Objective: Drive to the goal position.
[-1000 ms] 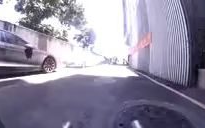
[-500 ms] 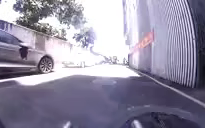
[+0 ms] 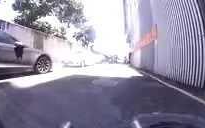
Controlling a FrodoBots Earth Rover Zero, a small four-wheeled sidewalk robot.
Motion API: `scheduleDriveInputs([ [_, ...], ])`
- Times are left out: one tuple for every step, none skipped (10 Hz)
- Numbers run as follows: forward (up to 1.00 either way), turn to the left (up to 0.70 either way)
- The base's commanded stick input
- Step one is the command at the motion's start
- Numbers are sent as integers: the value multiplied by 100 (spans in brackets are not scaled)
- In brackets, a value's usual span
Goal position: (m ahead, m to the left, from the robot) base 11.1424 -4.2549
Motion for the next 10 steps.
scheduleDriveInputs([
  [45,0],
  [45,-25],
  [45,-27],
  [45,-27],
  [45,-27],
  [45,-26],
  [45,0],
  [45,0],
  [45,0],
  [45,0],
])
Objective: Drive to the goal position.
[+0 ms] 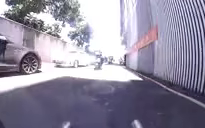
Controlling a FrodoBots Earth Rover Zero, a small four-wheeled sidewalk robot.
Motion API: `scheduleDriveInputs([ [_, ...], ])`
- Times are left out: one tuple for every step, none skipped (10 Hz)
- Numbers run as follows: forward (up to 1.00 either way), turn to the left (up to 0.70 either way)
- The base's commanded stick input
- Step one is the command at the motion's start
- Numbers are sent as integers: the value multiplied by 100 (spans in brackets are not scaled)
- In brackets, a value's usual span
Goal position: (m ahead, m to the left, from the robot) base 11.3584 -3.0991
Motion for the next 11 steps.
scheduleDriveInputs([
  [45,0],
  [45,0],
  [45,0],
  [45,0],
  [45,-2],
  [45,-17],
  [45,-25],
  [45,-27],
  [45,-22],
  [45,0],
  [45,0],
])
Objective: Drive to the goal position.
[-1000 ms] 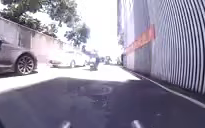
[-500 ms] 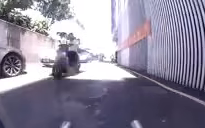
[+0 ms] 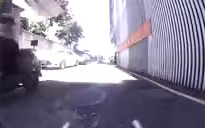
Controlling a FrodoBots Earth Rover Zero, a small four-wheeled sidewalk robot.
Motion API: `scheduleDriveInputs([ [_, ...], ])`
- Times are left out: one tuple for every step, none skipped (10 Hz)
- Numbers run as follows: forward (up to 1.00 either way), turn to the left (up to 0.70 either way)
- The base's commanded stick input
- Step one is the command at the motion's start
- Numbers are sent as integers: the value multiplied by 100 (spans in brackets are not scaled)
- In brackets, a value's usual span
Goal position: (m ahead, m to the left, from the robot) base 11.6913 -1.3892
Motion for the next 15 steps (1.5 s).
scheduleDriveInputs([
  [45,0],
  [45,0],
  [45,0],
  [45,0],
  [45,0],
  [45,0],
  [45,0],
  [45,0],
  [45,0],
  [45,0],
  [45,0],
  [45,0],
  [45,0],
  [45,0],
  [45,0],
])
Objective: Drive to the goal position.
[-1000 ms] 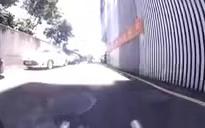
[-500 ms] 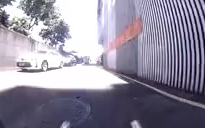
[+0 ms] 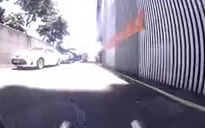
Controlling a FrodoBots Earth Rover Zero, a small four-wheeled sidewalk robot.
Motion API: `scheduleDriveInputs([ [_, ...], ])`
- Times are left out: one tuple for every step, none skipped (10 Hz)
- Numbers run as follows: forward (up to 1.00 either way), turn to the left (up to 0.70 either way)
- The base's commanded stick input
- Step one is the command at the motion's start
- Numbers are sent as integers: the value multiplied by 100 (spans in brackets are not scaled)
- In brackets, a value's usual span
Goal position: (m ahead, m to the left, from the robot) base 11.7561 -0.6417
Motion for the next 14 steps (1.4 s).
scheduleDriveInputs([
  [45,0],
  [45,0],
  [45,0],
  [45,0],
  [45,0],
  [45,0],
  [45,0],
  [45,0],
  [45,0],
  [45,0],
  [45,0],
  [45,0],
  [45,0],
  [45,0],
])
